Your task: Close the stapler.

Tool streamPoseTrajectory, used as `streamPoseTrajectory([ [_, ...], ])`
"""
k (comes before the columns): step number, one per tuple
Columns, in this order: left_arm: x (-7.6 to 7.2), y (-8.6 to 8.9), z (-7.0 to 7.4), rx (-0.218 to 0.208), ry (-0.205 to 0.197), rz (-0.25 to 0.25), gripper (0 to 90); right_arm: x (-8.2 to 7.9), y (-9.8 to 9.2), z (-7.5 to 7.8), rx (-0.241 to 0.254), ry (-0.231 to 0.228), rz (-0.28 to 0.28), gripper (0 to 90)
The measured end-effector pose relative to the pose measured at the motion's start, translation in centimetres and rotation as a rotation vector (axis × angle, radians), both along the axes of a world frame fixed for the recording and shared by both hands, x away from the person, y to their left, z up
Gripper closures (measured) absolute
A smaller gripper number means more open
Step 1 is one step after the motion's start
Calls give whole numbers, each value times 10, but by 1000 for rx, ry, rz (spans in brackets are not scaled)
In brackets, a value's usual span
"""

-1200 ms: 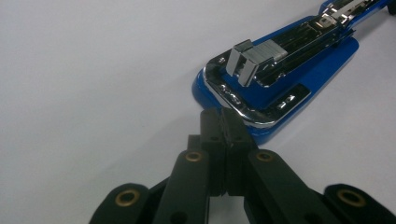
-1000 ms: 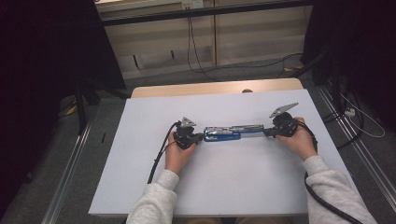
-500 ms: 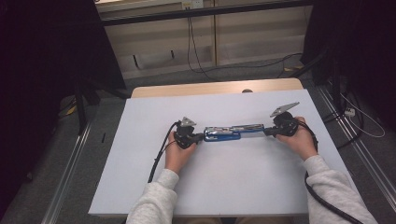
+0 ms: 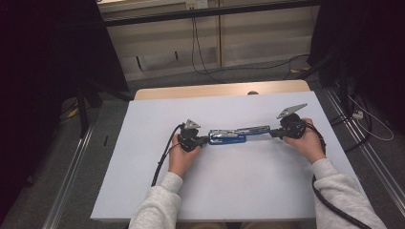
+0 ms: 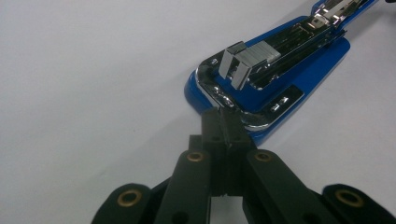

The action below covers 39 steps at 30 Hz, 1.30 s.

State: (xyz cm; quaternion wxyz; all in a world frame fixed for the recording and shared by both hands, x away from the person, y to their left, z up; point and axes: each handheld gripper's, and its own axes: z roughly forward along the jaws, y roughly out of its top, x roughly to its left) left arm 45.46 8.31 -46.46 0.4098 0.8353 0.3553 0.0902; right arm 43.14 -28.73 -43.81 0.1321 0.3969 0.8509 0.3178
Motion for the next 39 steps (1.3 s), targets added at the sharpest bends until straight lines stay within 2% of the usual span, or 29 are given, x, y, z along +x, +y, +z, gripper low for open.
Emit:
streamPoseTrajectory([
  [10,0,0,0,2,-1,2,900,-1,-1,5,11,-19,-1,900],
  [13,0,0,0,1,0,2,900,0,0,6,51,-26,-2,900],
  [19,0,0,0,-1,-2,4,900,0,7,9,34,-34,20,900],
  [24,0,1,0,-8,5,3,900,-1,6,8,54,-31,20,875],
  [26,0,2,1,-1,-2,6,859,-3,5,8,71,-30,15,839],
  [27,0,2,1,-12,8,11,857,-3,5,8,75,-28,16,815],
  [31,-2,6,5,-29,4,29,787,-7,2,9,113,-23,10,753],
  [32,-2,8,6,-28,7,29,735,-8,1,9,121,-21,6,745],
  [34,-4,10,8,-43,17,11,709,-9,-1,9,144,-21,-3,688],
  [36,-5,12,9,-51,25,22,604,-11,-1,9,146,-16,-7,664],
  [38,-6,15,11,-68,28,25,567,-12,-2,9,162,-18,-15,622],
  [39,-7,15,12,-64,26,35,480,-12,-2,9,165,-11,-13,606],
])
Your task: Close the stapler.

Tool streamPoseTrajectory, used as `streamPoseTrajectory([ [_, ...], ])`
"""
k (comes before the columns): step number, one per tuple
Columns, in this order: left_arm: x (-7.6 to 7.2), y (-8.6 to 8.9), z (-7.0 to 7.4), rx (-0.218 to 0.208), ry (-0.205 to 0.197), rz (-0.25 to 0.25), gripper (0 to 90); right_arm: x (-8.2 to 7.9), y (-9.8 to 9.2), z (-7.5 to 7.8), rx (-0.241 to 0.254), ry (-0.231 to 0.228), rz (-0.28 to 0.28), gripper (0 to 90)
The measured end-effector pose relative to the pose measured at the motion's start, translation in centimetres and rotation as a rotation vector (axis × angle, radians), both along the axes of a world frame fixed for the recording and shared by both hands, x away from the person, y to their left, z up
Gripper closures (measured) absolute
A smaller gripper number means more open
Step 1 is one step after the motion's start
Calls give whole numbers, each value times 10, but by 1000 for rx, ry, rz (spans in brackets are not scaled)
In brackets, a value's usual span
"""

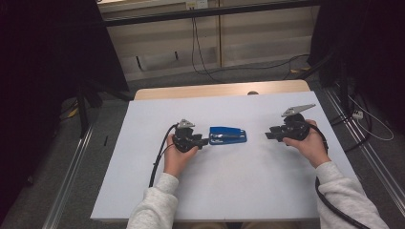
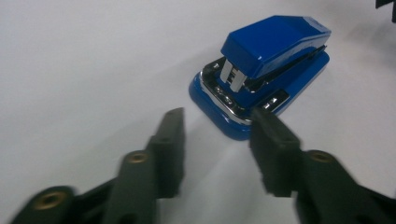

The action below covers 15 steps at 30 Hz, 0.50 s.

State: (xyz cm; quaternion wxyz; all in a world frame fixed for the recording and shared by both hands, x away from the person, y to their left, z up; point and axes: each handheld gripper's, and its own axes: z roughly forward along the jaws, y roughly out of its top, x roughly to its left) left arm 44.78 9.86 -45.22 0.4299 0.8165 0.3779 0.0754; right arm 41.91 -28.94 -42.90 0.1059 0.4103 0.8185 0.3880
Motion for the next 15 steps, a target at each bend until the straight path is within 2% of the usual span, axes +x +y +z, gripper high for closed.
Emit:
streamPoseTrajectory([
  [1,-1,1,1,-2,5,-10,437,0,0,0,4,2,-3,573],
  [2,-2,2,2,-6,0,-16,430,-1,0,0,9,1,-10,557],
  [5,-5,5,7,-5,4,-5,243,-4,1,0,6,9,-1,487],
  [7,-8,7,9,-21,-3,3,202,-7,2,0,8,15,6,474],
  [8,-9,9,11,-29,8,-2,164,-8,2,0,13,14,6,442],
  [10,-11,12,15,-39,17,-14,137,-10,2,0,12,17,2,374],
  [12,-15,17,19,-56,-7,-16,127,-13,3,-2,31,25,-3,331],
  [15,-19,23,23,-73,-24,-15,112,-17,4,-3,12,28,8,287],
])
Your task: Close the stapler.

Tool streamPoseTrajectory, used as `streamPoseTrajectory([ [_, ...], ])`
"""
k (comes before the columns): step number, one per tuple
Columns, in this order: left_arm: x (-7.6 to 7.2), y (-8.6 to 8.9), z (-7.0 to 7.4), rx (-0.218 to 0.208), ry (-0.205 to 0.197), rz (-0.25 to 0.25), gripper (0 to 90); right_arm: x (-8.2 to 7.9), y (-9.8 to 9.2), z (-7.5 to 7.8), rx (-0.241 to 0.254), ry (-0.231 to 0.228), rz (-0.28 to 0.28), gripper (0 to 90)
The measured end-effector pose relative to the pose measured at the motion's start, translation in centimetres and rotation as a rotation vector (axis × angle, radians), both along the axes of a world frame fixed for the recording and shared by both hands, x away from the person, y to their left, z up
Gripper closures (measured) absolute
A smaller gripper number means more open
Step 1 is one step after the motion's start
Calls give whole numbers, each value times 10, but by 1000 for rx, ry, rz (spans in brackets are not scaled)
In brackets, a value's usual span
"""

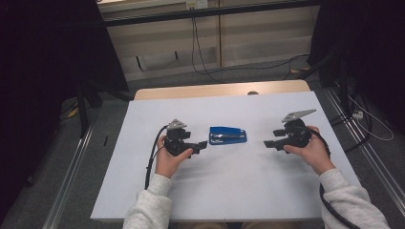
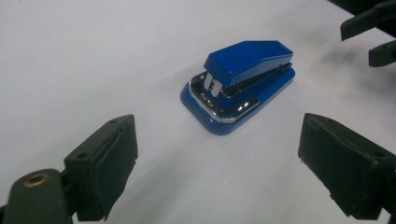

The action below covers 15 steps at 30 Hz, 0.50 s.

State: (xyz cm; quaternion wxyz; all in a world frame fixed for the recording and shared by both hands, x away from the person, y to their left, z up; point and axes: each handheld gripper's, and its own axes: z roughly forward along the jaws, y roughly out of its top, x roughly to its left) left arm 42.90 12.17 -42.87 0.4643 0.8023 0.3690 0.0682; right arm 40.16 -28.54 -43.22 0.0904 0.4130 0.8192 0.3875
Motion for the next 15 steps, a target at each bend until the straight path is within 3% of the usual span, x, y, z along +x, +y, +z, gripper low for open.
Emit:
streamPoseTrajectory([
  [9,-11,12,5,-3,-22,-3,92,-14,3,4,10,-19,16,213],
  [15,-17,19,8,5,-28,-4,87,-23,-1,-1,21,-9,14,183],
])
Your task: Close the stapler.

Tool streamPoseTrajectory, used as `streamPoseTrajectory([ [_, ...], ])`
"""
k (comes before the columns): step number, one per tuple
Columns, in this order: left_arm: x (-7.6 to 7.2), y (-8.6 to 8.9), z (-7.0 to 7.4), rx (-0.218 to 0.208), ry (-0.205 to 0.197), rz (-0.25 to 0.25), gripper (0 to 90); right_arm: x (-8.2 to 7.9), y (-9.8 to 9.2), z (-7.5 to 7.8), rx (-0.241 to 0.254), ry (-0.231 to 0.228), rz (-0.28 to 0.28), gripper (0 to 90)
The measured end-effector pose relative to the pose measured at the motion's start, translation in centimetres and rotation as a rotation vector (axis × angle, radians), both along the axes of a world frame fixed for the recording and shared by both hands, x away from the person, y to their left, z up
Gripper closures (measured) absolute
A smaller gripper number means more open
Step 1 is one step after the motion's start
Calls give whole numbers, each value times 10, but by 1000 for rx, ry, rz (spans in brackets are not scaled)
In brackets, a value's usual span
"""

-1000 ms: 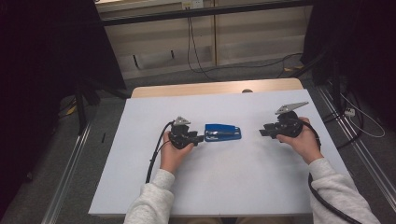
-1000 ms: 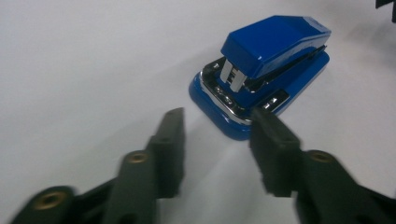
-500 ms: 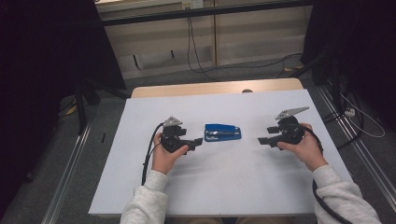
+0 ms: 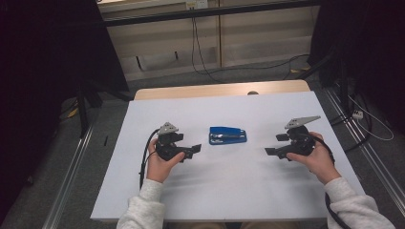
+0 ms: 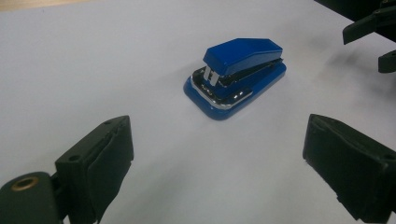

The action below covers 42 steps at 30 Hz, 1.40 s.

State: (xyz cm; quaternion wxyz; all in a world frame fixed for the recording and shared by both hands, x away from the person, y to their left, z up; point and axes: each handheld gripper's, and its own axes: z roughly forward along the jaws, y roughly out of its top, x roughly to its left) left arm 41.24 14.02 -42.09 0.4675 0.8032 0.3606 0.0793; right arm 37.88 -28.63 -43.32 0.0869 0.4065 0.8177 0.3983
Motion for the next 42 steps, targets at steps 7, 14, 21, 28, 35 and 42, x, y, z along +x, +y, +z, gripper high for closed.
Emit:
streamPoseTrajectory([
  [7,-4,4,5,-10,-17,0,83,-9,-2,-1,23,5,2,166],
  [14,-7,10,7,-21,-26,10,77,-17,-4,0,13,-2,10,165],
  [21,-10,18,7,-18,-37,18,77,-23,-3,0,6,-1,22,165],
  [28,-15,30,7,-18,-40,39,77,-29,-4,1,7,-4,27,165],
  [35,-21,41,6,-10,-42,59,78,-34,-4,1,-3,-1,35,165],
  [42,-26,52,7,-24,-54,77,77,-39,-5,2,-11,-4,38,165],
])
